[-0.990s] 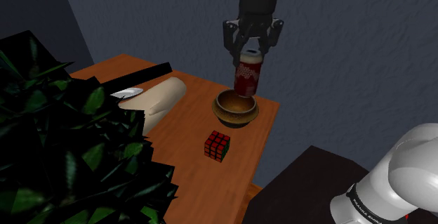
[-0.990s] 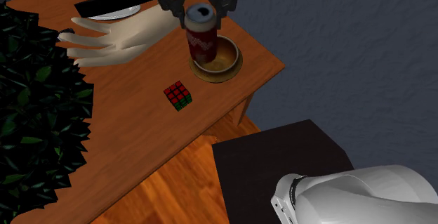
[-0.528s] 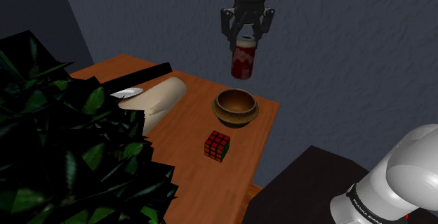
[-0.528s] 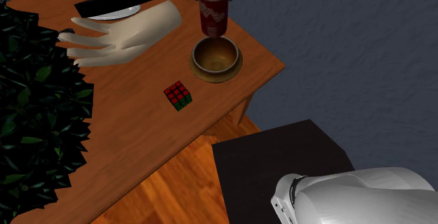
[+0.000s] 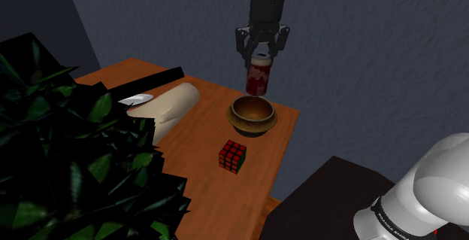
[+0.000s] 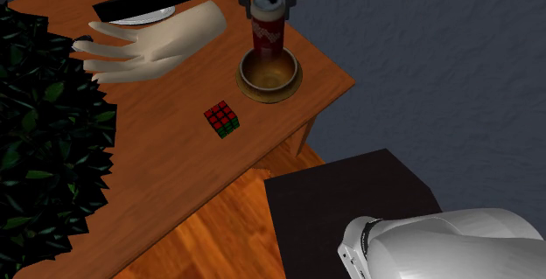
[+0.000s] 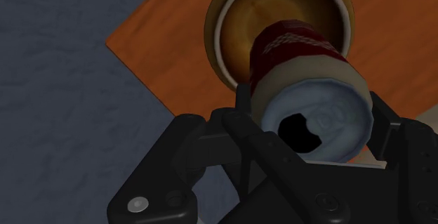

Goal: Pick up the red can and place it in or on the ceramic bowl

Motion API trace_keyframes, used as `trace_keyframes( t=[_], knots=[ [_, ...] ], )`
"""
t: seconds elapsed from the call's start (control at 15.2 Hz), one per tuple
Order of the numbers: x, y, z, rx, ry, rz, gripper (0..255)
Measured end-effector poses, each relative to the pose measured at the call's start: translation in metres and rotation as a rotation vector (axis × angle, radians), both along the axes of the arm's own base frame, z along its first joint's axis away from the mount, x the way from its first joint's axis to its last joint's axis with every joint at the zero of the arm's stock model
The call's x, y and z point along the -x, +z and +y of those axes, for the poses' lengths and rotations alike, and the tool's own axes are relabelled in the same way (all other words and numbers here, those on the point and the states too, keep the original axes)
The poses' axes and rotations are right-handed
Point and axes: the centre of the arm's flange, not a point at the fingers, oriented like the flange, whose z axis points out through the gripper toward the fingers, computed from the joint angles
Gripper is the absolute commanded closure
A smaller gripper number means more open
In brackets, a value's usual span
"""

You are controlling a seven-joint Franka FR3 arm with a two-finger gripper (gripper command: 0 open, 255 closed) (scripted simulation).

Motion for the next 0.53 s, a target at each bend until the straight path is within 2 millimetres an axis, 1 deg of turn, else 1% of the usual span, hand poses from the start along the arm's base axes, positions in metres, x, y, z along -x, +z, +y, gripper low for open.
trace_keyframes(
  t=[0.53],
  knots=[
    [-0.001, -0.042, 0.002, 0.0, 0.0, 0.0, 255]
  ],
)
